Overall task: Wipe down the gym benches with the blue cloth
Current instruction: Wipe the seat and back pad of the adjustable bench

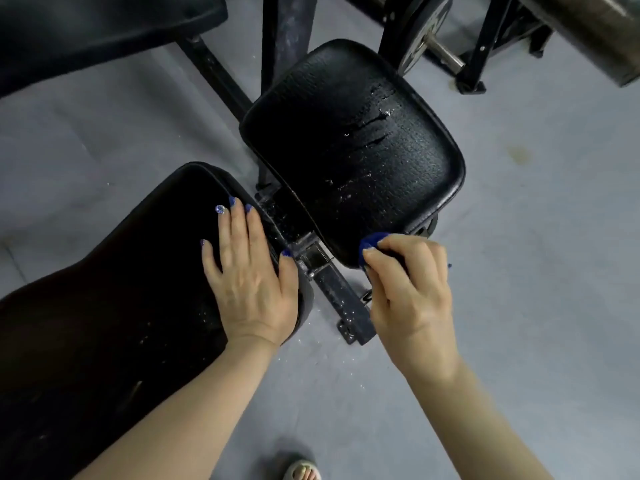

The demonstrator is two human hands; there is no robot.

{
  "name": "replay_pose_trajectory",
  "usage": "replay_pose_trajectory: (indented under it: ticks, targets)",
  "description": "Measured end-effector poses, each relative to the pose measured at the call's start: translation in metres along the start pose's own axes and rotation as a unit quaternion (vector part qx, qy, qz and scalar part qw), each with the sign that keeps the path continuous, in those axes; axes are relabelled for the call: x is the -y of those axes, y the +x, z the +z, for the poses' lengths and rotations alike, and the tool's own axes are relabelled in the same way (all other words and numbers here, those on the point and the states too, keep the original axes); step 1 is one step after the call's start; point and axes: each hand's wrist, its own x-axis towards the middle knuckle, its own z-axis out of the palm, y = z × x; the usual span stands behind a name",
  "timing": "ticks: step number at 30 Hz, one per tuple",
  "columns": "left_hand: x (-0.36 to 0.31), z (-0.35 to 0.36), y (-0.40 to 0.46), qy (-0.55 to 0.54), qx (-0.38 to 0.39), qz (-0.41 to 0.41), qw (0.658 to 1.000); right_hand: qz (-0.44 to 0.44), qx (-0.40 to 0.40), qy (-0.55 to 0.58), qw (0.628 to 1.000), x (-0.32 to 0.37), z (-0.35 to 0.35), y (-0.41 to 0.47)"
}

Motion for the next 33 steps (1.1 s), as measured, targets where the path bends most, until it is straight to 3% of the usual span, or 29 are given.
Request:
replay_pose_trajectory:
  ticks: [4,8,14,21,25,30,33]
  targets:
    - [0.000,-0.001,-0.001,0.022,0.003,0.002,1.000,-0.051,0.067,-0.001,0.996,0.025,0.019,0.028]
    - [0.000,0.000,-0.001,0.028,0.005,-0.001,1.000,-0.061,0.085,-0.005,0.995,0.039,0.035,0.048]
    - [0.000,-0.001,0.000,-0.003,0.005,0.005,1.000,0.000,0.077,-0.003,0.997,0.010,-0.001,0.008]
    - [-0.001,-0.002,0.000,0.007,-0.003,0.004,1.000,0.161,-0.124,0.031,0.979,-0.041,-0.035,0.043]
    - [-0.003,-0.002,0.000,-0.005,-0.005,-0.003,1.000,0.180,-0.075,0.071,0.978,-0.041,-0.017,0.031]
    - [-0.003,-0.002,0.001,0.023,0.000,-0.011,1.000,0.296,-0.131,0.135,0.937,-0.053,-0.021,0.054]
    - [-0.002,-0.003,0.001,0.023,0.005,-0.014,1.000,0.303,-0.115,0.138,0.936,-0.031,-0.017,0.043]
